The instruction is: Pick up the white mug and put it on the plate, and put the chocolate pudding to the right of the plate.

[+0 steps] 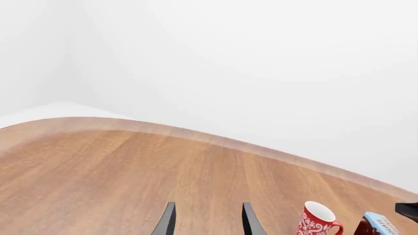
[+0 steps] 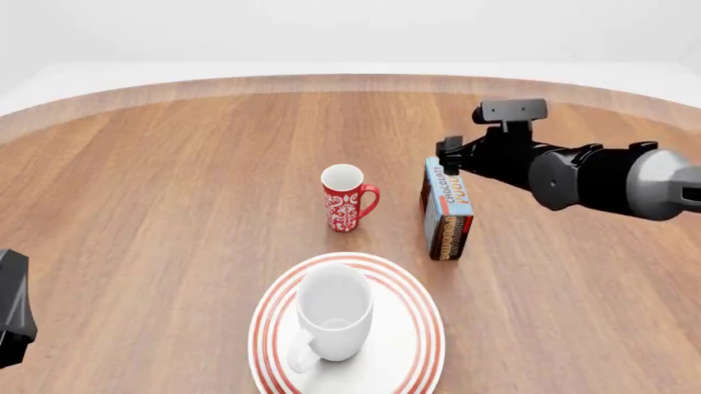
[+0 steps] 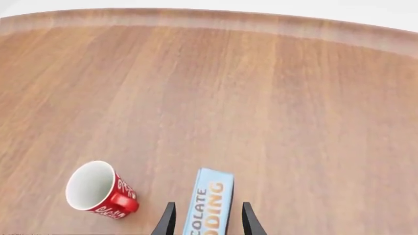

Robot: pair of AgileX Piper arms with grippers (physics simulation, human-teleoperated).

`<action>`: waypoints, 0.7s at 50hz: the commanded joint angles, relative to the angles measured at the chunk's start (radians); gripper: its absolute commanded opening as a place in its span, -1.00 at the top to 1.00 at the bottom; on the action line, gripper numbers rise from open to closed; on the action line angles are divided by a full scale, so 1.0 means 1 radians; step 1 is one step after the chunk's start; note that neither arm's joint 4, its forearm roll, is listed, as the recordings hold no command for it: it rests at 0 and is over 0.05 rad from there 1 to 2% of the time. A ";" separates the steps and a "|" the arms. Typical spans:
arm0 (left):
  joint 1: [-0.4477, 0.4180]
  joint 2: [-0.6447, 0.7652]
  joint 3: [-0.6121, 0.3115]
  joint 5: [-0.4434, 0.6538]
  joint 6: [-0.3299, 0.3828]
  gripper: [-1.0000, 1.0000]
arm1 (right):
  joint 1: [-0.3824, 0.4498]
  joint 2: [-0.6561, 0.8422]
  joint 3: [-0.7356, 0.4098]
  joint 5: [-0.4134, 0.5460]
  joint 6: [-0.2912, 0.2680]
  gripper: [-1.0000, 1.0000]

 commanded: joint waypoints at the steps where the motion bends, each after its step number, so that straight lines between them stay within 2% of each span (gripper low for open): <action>1: -0.001 0.000 0.000 -0.001 -0.001 -1.00 | 0.004 0.020 -0.004 -0.001 -0.004 -1.00; 35: -0.002 0.000 0.000 -0.001 -0.004 -1.00 | 0.011 0.069 -0.036 0.021 -0.024 -1.00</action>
